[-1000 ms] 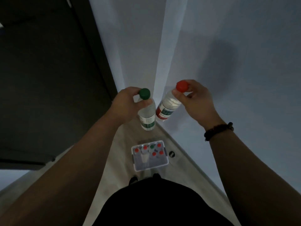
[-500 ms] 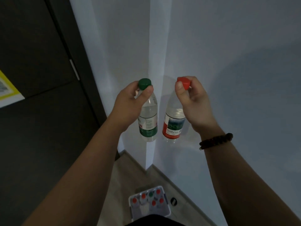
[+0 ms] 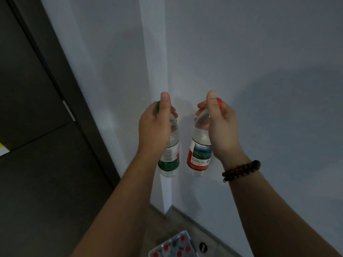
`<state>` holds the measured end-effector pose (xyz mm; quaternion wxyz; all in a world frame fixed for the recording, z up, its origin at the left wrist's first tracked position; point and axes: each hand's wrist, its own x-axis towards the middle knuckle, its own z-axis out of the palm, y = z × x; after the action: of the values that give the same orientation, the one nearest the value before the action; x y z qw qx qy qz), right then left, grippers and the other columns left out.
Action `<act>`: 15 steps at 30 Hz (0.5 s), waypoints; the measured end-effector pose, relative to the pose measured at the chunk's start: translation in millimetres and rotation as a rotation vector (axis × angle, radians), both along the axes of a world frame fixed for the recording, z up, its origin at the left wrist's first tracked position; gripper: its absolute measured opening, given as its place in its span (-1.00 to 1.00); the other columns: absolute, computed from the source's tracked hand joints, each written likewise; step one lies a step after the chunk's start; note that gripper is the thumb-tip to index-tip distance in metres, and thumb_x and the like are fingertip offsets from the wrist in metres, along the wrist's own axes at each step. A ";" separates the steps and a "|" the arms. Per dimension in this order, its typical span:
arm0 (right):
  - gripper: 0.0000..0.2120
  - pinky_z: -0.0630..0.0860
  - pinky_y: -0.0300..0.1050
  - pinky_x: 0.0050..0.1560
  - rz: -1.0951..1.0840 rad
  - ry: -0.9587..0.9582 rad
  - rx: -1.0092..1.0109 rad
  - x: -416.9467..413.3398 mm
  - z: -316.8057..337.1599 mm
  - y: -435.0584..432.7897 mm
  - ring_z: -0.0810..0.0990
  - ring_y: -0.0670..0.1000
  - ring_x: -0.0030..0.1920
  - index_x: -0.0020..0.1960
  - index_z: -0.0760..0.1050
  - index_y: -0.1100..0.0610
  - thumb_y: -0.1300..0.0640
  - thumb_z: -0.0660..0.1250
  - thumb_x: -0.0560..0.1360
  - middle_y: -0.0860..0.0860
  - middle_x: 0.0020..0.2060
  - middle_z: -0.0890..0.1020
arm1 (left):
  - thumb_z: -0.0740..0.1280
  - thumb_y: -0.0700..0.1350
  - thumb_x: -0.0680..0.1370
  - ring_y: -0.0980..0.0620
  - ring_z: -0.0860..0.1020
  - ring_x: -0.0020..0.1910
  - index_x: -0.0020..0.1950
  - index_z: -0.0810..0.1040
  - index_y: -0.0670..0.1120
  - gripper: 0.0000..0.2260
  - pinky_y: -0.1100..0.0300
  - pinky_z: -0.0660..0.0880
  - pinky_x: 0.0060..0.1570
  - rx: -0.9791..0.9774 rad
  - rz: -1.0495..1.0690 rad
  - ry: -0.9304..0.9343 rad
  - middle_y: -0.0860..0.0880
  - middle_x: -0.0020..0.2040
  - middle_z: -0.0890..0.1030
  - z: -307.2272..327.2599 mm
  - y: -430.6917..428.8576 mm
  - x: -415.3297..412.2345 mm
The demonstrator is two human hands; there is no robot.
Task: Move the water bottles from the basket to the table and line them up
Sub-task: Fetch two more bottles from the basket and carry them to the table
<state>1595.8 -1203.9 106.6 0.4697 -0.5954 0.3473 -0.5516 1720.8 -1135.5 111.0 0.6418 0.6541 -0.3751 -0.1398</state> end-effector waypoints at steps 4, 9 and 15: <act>-0.32 0.63 0.06 -0.14 -0.096 0.050 0.009 -9.0 -1.9 18.4 0.65 0.18 -0.23 -0.19 0.54 0.32 -0.30 0.13 0.63 0.20 -0.29 0.63 | -0.04 0.47 0.50 -0.12 0.65 -0.22 -0.17 0.61 -0.20 -0.21 -0.16 0.61 -0.03 -0.010 -0.070 -0.040 -0.09 -0.27 0.67 0.3 7.1 -15.0; -0.25 0.59 0.00 -0.18 -0.290 0.030 0.116 -33.4 -8.1 49.4 0.63 0.09 -0.32 -0.22 0.54 0.35 -0.31 0.05 0.66 0.22 -0.33 0.65 | 0.02 0.36 0.62 -0.03 0.65 -0.28 -0.24 0.61 -0.19 -0.31 -0.09 0.61 -0.08 0.006 -0.251 -0.065 -0.06 -0.31 0.67 -9.5 16.7 -29.5; -0.24 0.59 0.01 -0.18 -0.565 0.086 0.186 -82.6 -20.5 111.5 0.66 0.18 -0.23 -0.23 0.56 0.36 -0.30 0.05 0.66 0.17 -0.33 0.67 | 0.04 0.34 0.61 0.03 0.65 -0.31 -0.33 0.63 -0.10 -0.34 -0.03 0.61 -0.12 0.041 -0.518 -0.057 -0.03 -0.35 0.68 -30.4 27.8 -72.4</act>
<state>1513.3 -1092.3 86.1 0.3354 -0.4523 0.5678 -0.6005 1648.4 -1107.6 80.5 0.5603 0.5526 -0.5454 -0.2884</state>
